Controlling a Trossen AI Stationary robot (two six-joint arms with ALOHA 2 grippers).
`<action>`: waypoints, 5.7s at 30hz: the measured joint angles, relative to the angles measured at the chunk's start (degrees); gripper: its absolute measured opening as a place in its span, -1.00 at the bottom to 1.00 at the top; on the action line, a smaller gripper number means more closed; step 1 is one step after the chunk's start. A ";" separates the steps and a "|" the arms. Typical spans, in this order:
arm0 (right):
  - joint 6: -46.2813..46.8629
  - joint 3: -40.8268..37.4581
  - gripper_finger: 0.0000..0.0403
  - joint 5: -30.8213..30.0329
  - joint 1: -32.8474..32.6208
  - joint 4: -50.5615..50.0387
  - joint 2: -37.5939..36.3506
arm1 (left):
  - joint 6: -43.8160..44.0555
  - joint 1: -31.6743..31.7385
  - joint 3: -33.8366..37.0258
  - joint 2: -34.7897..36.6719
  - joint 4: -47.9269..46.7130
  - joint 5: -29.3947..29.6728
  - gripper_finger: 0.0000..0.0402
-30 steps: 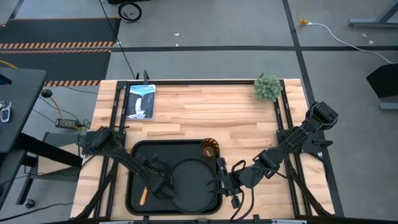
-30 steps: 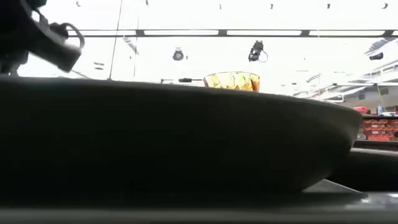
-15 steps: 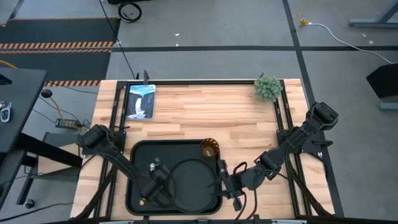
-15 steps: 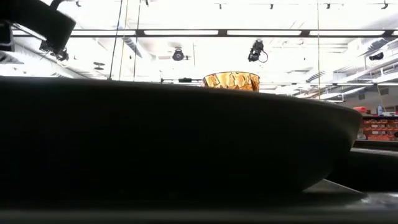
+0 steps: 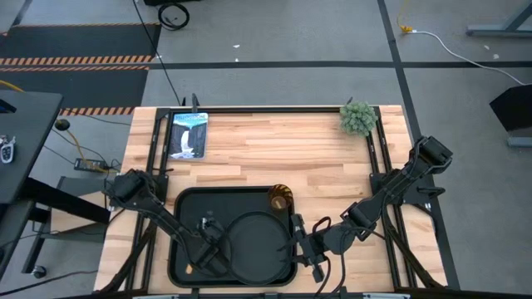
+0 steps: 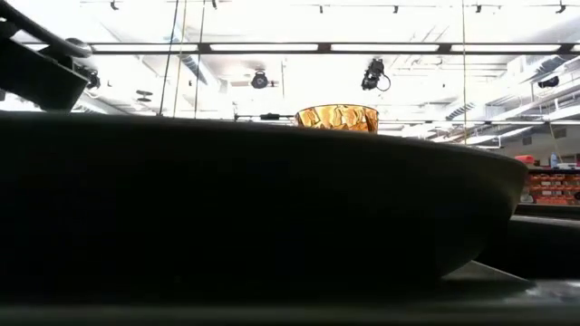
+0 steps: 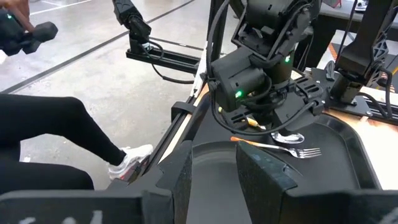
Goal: Pick and place plate/cup/fork/spoon on tray
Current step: Put the yellow spoon to the left of the orange fork on the black serving tray
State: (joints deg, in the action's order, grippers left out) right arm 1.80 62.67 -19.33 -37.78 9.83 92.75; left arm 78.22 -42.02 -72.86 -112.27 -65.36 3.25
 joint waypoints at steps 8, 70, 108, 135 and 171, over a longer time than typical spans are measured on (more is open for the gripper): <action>-0.10 0.00 -0.35 -0.01 0.02 0.16 0.00 | -0.78 0.11 0.43 0.20 2.85 0.83 -0.96; -0.50 0.00 -0.35 0.01 -0.85 1.33 -0.02 | 14.58 -3.51 1.14 0.73 3.10 -19.11 -0.95; -0.48 0.00 -0.35 0.02 -1.53 2.59 -0.02 | 26.05 -6.85 6.71 10.61 6.85 -12.52 -0.35; -0.48 0.00 -0.35 0.00 -1.55 2.17 -0.02 | 42.34 -7.47 25.05 23.79 29.93 -5.49 -0.06; -0.48 0.00 -0.35 0.07 -1.66 2.50 -0.02 | 52.49 -4.25 21.49 16.07 26.17 -4.78 -0.66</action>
State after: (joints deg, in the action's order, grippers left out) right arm 1.32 62.67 -19.26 -39.44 12.33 92.73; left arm 130.71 -46.27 -51.37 -96.20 -39.19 -1.53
